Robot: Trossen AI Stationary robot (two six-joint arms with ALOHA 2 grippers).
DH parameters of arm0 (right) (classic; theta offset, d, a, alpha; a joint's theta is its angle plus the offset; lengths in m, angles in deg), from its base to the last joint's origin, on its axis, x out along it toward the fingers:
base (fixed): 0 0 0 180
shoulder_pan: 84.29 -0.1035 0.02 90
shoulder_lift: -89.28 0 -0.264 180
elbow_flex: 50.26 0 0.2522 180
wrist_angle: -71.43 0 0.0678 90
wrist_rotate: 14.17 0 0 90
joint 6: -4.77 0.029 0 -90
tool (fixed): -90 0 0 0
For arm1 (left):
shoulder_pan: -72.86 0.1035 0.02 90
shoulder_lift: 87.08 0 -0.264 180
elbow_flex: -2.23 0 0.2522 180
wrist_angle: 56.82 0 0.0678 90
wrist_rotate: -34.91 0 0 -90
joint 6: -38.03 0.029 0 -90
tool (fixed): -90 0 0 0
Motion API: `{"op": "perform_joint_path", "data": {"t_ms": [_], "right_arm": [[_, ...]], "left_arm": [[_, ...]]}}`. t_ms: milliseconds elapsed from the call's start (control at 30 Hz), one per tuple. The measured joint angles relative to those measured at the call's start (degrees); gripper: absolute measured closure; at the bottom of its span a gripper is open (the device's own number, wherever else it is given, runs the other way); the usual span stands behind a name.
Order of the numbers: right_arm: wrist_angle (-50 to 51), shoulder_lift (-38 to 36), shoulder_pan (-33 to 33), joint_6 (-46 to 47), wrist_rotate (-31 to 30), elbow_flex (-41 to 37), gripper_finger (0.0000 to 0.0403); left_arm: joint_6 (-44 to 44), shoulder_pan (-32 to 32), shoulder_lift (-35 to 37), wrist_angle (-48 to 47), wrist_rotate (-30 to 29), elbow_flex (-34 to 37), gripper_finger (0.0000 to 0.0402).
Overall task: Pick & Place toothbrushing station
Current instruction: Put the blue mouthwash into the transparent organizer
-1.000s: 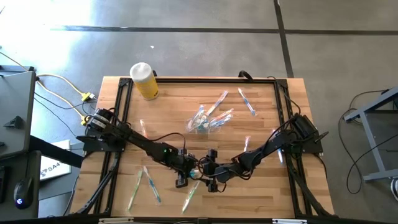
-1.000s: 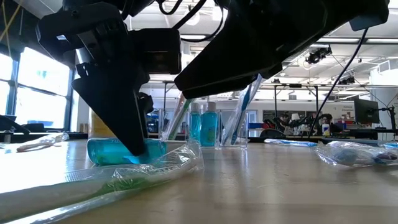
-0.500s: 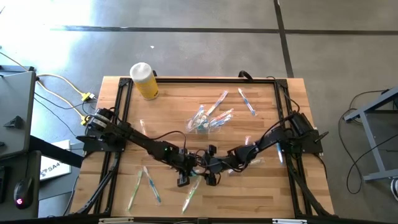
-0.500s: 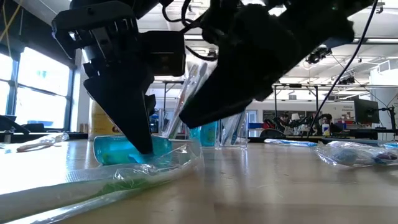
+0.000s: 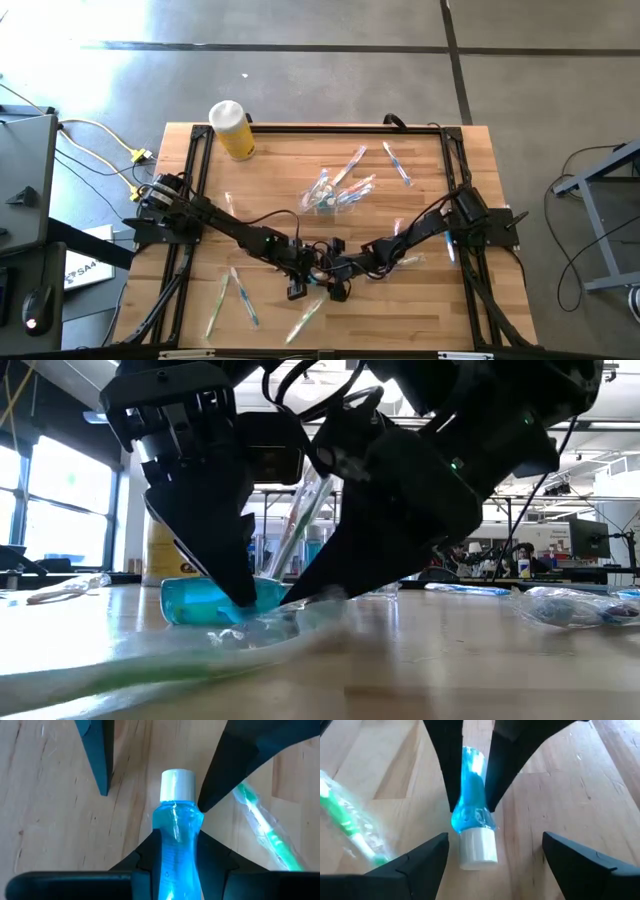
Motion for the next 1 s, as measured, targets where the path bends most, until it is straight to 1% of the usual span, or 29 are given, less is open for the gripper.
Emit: {"op": "perform_joint_path", "data": {"t_ms": [133,233,367,433,533,633,700,1000], "right_arm": [[0.5,0.0,0.0,0.2,-0.2,0.0,0.0097],[0.6,0.0,0.0,-0.4,-0.1,0.0,0.0127],[2.1,0.0,0.0,-0.6,1.7,0.1,0.0199],[2.3,0.0,0.0,-0.8,2.2,0.1,0.0246],[2.2,0.0,0.0,-2.6,4.6,0.1,0.0316],[2.3,0.0,0.1,-3.1,5.4,0.1,0.0315],[2.3,0.0,0.0,-3.1,5.3,0.1,0.0316],[2.6,0.0,-0.8,-3.8,2.9,0.0,0.0315]], "left_arm": [[0.0,0.0,0.0,0.1,-0.3,0.0,0.0316],[0.0,0.0,0.0,0.1,-0.5,0.0,0.0316],[0.0,0.0,-0.2,0.7,-0.7,0.0,0.0316],[0.0,0.0,-0.2,0.9,-0.8,0.0,0.0316],[0.2,0.0,-0.3,1.0,-1.0,0.0,0.0316],[2.0,0.0,-0.3,1.1,-1.8,0.0,0.0313],[2.8,0.0,0.0,1.3,-2.1,0.0,0.0302],[5.3,0.0,1.8,1.1,-3.3,0.5,0.0205]]}}
